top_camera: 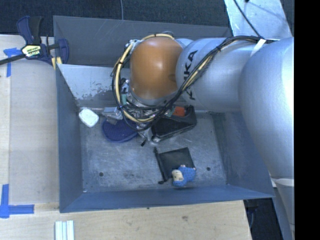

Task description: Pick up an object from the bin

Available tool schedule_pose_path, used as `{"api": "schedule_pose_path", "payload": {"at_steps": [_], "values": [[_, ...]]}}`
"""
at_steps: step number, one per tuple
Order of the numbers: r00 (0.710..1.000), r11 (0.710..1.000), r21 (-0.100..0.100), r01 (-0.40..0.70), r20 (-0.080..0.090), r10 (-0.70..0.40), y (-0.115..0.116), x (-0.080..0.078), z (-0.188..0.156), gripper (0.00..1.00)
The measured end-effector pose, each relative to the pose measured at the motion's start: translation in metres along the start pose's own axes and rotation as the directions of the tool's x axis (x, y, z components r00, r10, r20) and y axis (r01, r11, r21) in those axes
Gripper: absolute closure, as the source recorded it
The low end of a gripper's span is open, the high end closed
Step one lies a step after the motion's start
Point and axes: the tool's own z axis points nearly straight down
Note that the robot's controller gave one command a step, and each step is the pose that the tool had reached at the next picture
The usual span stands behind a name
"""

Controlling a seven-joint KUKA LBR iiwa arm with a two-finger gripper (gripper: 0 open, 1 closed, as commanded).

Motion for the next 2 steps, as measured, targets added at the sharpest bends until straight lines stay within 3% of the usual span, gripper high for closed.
{"api": "schedule_pose_path", "payload": {"at_steps": [1, 2], "values": [[1.000, 1.000, 0.000, -0.002, 0.002, 0.002, 0.000, -0.001, -0.003, 1.00], [1.000, 1.000, 0.002, -0.005, 0.000, 0.005, -0.003, -0.004, -0.122, 1.00]]}}
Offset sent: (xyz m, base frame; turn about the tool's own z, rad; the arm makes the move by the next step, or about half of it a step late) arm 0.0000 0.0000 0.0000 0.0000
